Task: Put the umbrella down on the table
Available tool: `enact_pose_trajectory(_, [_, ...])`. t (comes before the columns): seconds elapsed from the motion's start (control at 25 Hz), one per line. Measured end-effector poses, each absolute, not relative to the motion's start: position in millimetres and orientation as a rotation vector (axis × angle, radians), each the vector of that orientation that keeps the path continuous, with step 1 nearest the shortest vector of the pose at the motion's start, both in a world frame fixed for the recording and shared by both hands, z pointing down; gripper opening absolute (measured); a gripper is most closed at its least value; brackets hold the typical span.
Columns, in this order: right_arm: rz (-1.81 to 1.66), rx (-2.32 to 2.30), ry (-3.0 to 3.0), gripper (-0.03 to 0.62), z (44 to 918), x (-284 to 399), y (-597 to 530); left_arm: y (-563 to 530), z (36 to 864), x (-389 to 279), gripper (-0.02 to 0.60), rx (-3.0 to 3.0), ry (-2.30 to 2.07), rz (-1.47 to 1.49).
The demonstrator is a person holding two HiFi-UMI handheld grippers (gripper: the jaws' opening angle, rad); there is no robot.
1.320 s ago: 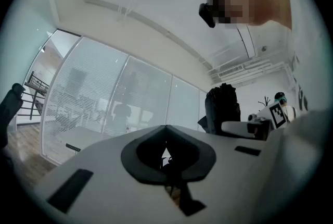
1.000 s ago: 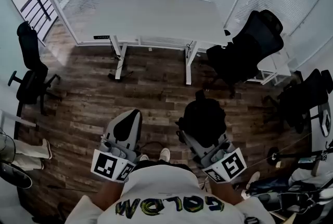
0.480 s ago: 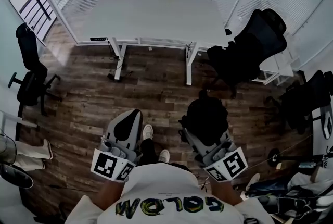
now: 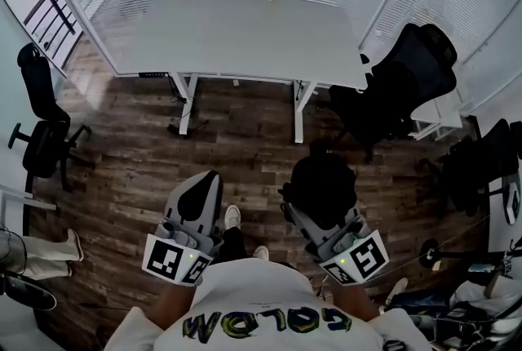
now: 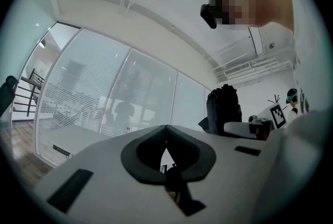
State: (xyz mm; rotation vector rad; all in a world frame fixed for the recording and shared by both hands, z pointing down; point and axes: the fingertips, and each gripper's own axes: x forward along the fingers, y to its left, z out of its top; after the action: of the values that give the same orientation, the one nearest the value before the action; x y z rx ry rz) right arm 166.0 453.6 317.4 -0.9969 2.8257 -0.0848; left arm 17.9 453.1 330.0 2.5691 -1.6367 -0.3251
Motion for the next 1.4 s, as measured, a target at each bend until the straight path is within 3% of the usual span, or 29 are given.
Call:
enact_pose_trajectory(0.72, [-0.065, -1.013, 2.82, 0.261, 305, 57, 322, 323, 324, -92, 0.011, 2.58, -1.607, -0.355])
enact_pose_trajectory(1.4, [-0.096, -1.032, 2.807, 0.261, 315, 68, 221, 227, 333, -82, 0.011, 2.574, -1.589, -0.314])
